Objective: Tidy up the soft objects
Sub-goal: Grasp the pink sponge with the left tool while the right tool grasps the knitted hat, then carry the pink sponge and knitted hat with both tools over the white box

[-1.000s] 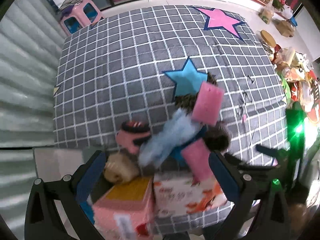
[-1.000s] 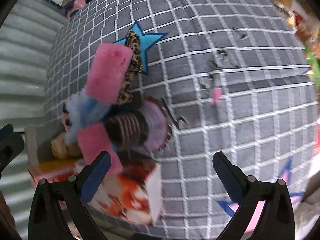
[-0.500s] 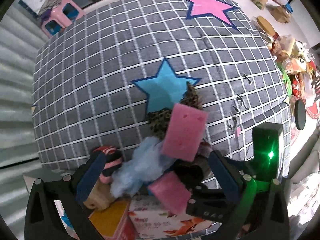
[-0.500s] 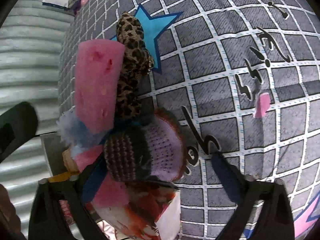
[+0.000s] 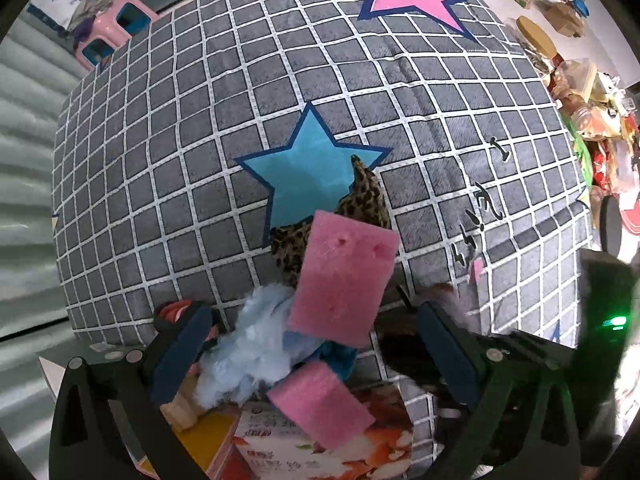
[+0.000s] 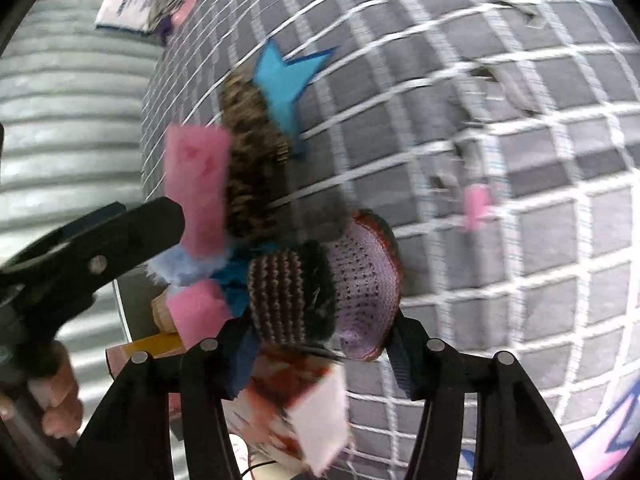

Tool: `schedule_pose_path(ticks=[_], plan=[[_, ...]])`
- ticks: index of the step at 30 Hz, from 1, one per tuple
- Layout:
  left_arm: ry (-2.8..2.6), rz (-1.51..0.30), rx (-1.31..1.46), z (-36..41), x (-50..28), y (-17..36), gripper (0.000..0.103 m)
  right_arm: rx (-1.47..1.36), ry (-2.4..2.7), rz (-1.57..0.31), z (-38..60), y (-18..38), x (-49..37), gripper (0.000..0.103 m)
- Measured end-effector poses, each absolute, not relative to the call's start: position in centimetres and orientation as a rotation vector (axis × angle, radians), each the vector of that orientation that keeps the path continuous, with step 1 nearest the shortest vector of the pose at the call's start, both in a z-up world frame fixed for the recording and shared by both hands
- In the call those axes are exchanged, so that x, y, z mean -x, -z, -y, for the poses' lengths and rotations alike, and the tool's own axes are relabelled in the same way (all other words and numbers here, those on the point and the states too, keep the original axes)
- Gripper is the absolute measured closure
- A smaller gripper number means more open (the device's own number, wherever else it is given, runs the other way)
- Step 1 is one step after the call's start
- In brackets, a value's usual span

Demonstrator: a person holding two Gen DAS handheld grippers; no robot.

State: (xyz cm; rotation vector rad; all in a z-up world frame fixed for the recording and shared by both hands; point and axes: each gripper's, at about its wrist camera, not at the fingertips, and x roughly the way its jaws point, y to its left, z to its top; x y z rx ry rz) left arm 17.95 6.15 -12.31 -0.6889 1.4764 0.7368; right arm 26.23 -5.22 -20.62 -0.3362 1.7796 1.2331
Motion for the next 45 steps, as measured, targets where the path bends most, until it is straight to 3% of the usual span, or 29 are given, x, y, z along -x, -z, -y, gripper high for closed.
schedule_pose_path(ticks=[6,9,11,13,23,31,45], plan=[[-0.775,-1.502,0.677,-6.1,-19.3,14.7,0.001,0.34,-1.155,-1.789,8.2,20.2,-28.9,0.046],[-0.781,-1.524,0.655,-6.1,-19.5,15.7,0.017,0.332,-1.142,-1.795,8.9,20.0,-29.6,0.046],[-0.779,-1.533,0.659,-6.4,-19.3,16.0,0.042,0.328,-1.14,-1.795,8.9,19.8,-29.6,0.046],[-0.756,-1.529,0.691,-6.6,-18.9,16.0,0.05,0.323,-1.145,-1.795,9.3,19.7,-29.9,0.046],[-0.713,-1.43,0.612,-6.2,-17.6,11.6,0.051,0.383,-1.152,-1.752,9.3,18.4,-28.6,0.046],[-0.754,-1.47,0.537,-3.5,-16.8,9.7,0.051,0.509,-1.135,-1.652,8.8,16.7,-28.4,0.046],[-0.906,-1.346,0.651,-3.9,-8.6,5.2,0.051,0.72,-1.321,-1.423,3.0,9.6,-22.3,0.046]])
